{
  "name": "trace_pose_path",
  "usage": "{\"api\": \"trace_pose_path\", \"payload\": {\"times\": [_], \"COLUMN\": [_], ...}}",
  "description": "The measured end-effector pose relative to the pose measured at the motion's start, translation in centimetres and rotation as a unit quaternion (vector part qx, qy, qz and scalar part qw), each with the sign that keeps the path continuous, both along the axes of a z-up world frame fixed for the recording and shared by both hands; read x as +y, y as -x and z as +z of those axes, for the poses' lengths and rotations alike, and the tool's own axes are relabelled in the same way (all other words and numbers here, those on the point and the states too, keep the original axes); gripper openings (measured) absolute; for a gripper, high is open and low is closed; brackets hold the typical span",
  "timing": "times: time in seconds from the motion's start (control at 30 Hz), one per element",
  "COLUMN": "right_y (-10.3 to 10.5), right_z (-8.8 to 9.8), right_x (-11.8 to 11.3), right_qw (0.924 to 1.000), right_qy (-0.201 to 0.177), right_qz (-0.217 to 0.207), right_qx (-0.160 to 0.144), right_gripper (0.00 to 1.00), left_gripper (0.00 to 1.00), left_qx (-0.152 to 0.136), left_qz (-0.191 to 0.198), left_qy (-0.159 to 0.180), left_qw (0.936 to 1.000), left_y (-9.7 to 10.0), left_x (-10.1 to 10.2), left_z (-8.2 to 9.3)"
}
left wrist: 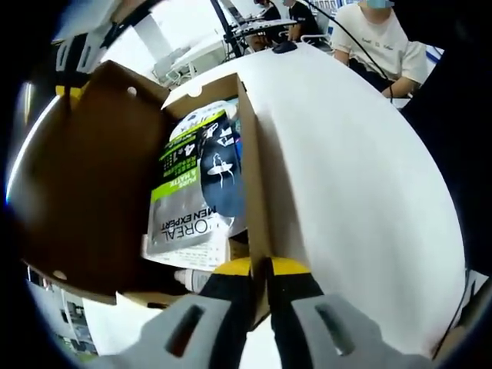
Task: Operate the shoe box by opening the lid, removing the specified soft item, and placing it in the target area until the item is outside and the box remains undamaged.
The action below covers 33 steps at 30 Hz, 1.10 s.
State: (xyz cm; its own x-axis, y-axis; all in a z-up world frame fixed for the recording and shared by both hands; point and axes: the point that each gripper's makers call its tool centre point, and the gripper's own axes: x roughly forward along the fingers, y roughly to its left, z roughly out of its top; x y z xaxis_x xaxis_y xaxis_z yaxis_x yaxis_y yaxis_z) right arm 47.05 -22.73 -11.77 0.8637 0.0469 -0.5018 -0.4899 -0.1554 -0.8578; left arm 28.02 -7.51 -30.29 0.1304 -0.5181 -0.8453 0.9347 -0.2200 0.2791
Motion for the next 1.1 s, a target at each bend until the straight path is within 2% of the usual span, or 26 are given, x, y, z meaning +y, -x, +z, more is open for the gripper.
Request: {"api": "trace_pose_path", "payload": {"times": [0.23,0.57,0.77,0.9,1.1], "right_y": [-0.3,-0.3,-1.0,-1.3,-1.7], "right_z": [-0.1,-0.1,-0.3,-0.4,-0.7], "right_x": [0.0,0.0,-0.1,-0.1,-0.2], "right_qw": [1.0,0.9999,0.9997,0.9992,0.9988], "right_qy": [0.002,0.003,0.0,-0.001,0.0], "right_qz": [-0.004,-0.003,-0.004,-0.004,-0.002], "right_qx": [0.005,0.009,0.026,0.039,0.049], "right_gripper": [0.05,0.05,0.05,0.05,0.05], "left_gripper": [0.06,0.07,0.07,0.08,0.08], "left_qx": [-0.006,-0.027,-0.022,-0.029,-0.022], "left_qz": [-0.004,-0.044,-0.042,-0.052,-0.043], "left_qy": [0.003,-0.002,0.0,-0.001,0.0], "left_qw": [1.0,0.9987,0.9989,0.9982,0.9988], "left_y": [-0.1,0.0,0.1,0.0,-0.1], "left_x": [0.0,0.1,0.1,0.0,-0.1], "left_z": [0.1,-0.1,-0.1,-0.2,-0.3]}}
